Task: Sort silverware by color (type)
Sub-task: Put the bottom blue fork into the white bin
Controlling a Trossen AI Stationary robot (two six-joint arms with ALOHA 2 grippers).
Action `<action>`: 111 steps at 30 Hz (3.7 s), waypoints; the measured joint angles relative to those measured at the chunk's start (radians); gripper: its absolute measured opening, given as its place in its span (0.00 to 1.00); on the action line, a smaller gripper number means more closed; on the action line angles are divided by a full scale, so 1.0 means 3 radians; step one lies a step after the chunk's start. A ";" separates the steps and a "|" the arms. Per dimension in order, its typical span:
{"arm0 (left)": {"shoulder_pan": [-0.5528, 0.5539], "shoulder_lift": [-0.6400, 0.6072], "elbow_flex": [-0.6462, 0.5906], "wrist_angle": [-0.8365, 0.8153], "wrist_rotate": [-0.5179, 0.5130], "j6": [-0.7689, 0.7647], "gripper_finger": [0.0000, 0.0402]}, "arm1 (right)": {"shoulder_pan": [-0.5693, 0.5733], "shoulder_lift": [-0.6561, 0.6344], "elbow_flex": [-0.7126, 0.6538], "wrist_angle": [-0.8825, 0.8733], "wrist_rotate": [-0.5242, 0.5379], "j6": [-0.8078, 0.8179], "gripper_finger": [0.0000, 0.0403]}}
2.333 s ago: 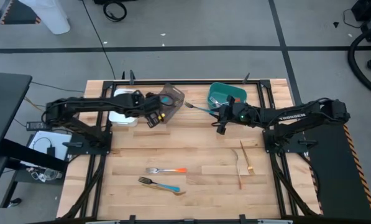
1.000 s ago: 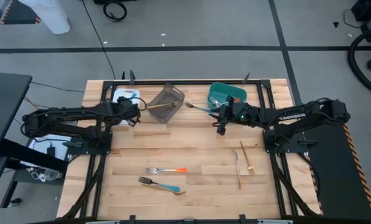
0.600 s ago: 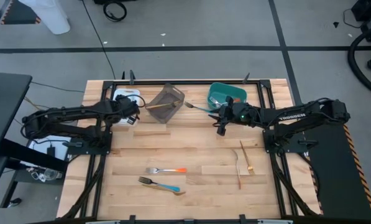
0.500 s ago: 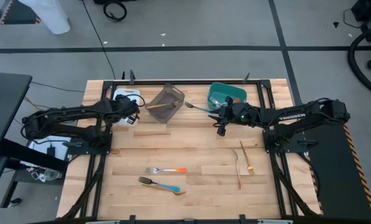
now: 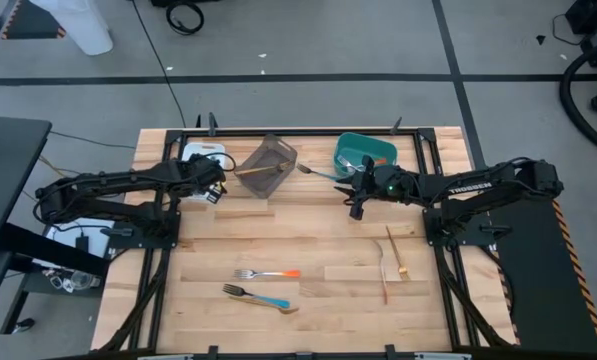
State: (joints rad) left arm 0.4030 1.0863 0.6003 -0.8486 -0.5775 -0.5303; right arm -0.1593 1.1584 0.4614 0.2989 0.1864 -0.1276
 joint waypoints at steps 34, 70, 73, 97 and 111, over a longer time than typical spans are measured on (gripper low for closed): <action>-0.2709 0.0854 0.0511 0.2046 0.1578 0.0479 0.25 | 0.0112 0.0000 0.0000 -0.0063 0.0101 0.0257 0.23; -0.3398 0.2371 0.1740 0.0919 0.1605 -0.0504 0.25 | 0.0398 0.0006 -0.0067 0.0180 0.0661 0.0163 0.23; -0.3447 0.2390 0.1744 0.0900 0.1498 -0.0572 0.24 | 0.0395 0.0006 -0.0067 0.0241 0.0660 0.0116 0.23; -0.3543 0.2696 0.2024 0.0552 0.1230 -0.0294 0.40 | 0.0346 0.0006 -0.0067 0.0182 0.0621 0.0152 0.23; -0.3548 0.2792 0.2028 0.0568 0.1290 -0.0288 0.30 | 0.0346 0.0006 -0.0067 0.0164 0.0621 0.0154 0.23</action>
State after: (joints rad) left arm -0.6613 1.9238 1.2087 -0.6783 -0.1906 -0.6167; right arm -0.0555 1.1603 0.4412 0.3481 0.3725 -0.0815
